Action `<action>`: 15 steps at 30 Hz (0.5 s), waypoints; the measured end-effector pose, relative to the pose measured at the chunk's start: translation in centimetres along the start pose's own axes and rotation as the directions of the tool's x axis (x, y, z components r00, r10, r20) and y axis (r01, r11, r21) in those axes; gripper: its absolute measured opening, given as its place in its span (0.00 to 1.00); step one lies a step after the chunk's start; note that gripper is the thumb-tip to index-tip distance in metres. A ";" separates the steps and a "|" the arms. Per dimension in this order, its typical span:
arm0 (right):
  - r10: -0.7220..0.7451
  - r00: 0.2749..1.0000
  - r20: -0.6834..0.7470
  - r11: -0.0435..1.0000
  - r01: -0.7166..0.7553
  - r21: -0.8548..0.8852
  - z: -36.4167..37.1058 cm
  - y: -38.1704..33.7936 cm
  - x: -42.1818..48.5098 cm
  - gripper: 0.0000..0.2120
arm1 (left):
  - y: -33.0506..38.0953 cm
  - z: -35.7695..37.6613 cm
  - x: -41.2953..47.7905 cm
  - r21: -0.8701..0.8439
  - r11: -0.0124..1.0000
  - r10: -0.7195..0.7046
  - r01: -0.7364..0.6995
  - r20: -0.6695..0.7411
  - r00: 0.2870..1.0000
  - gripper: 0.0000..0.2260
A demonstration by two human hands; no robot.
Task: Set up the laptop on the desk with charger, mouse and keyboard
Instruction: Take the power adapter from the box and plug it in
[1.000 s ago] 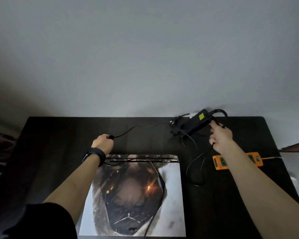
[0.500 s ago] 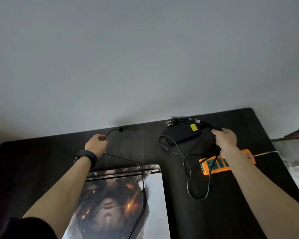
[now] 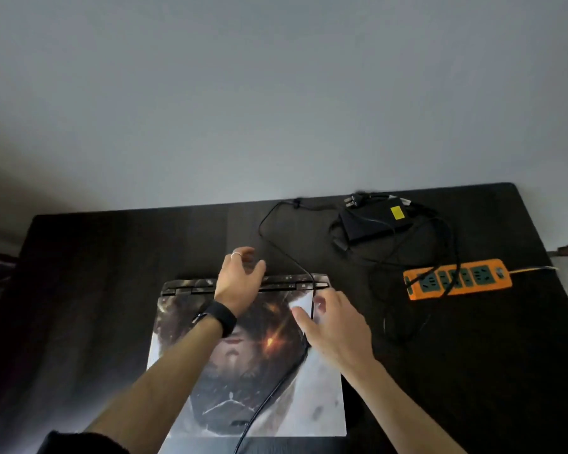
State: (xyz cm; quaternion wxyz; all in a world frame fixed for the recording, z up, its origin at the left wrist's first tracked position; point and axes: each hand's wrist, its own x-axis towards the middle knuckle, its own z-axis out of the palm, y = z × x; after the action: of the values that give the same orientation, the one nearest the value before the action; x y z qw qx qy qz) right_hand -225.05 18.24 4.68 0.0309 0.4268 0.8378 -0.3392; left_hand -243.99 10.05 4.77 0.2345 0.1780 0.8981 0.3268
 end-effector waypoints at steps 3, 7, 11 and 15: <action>0.054 0.998 0.028 0.989 -0.050 -0.137 2.6 -0.5 -1.0 0.20 | -2.9 -1.2 -5.9 0.073 0.997 0.013 -0.025 0.164 0.986 0.06; -0.011 0.993 -0.120 0.989 -0.007 -0.148 3.7 -0.6 -1.0 0.13 | -6.2 -1.7 -12.0 0.288 0.940 0.030 -0.180 0.456 0.890 0.16; 0.189 0.974 -0.123 0.976 -0.172 0.134 3.4 -2.0 0.4 0.11 | -8.1 -1.7 -14.3 0.452 0.800 0.134 -0.395 0.506 0.852 0.18; 0.434 0.888 -0.150 0.811 -0.313 0.494 2.2 -3.8 3.4 0.08 | -10.0 -3.0 -12.6 0.370 0.876 0.111 -0.308 0.467 0.877 0.11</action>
State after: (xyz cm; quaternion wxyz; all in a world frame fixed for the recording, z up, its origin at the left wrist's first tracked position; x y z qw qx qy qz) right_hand -230.47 17.73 3.86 -0.1120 0.6193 0.6297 -0.4553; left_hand -236.88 -4.67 3.97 0.3439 0.3922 0.8478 0.0952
